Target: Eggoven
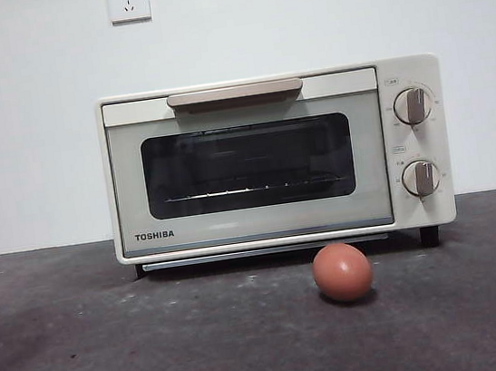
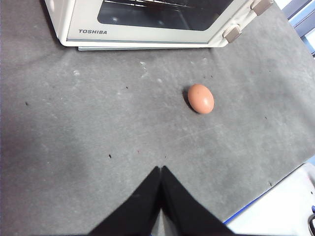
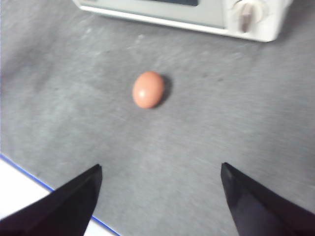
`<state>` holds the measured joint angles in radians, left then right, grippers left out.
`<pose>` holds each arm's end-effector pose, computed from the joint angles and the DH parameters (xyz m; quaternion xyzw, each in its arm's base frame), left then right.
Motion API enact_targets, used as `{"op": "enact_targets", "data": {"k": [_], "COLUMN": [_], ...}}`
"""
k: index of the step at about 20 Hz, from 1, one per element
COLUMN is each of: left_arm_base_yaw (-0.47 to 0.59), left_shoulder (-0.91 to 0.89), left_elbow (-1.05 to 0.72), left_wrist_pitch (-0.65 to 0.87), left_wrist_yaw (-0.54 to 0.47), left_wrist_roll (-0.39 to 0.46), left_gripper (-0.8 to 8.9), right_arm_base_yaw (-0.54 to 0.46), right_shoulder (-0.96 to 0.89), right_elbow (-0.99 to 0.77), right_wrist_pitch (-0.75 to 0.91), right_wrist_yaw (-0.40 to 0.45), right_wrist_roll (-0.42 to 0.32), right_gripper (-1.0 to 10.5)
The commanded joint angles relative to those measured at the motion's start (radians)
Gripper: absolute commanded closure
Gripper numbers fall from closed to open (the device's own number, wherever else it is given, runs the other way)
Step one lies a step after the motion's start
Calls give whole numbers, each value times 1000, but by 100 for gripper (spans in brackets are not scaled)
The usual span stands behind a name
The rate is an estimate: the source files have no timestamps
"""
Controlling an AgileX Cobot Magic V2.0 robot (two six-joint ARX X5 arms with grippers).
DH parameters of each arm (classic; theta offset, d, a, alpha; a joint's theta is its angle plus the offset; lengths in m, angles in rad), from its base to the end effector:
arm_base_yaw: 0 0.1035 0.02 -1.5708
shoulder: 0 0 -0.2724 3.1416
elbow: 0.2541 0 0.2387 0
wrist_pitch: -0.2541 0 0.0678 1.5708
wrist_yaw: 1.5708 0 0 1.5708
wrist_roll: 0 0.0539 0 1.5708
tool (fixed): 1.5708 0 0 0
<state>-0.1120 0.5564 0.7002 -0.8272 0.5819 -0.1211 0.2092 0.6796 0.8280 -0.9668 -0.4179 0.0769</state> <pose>0.0923 -0.0402 0.2686 -0.1315 0.3447 -0.3001 0.8797 0.1009 0.0438 0.2827 0.0750 0.4063 0.2675 0.8705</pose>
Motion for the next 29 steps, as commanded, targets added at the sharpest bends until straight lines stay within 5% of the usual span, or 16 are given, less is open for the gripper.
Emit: {"op": "enact_targets", "data": {"k": [1,12,21,29], "left_arm_base_yaw": [-2,-3,-3,-3], "left_shoulder": [5,5,5,5], "left_elbow": [15,15,15,15], "left_wrist_pitch": [12,12,13,26], "left_wrist_yaw": [6,6,6,6], "left_wrist_roll": [12,12,12,12], "left_gripper": [806,806,806,806], "right_arm_base_yaw": [38,320,407,426], "right_shoulder": [73,560,893,994], "right_elbow": [17,21,151,151], "right_wrist_pitch": [64,501,540,583], "right_wrist_yaw": [-4,150,313,313], "right_wrist_roll": [47,240,273,283], "right_gripper": [553,553,553,553]}}
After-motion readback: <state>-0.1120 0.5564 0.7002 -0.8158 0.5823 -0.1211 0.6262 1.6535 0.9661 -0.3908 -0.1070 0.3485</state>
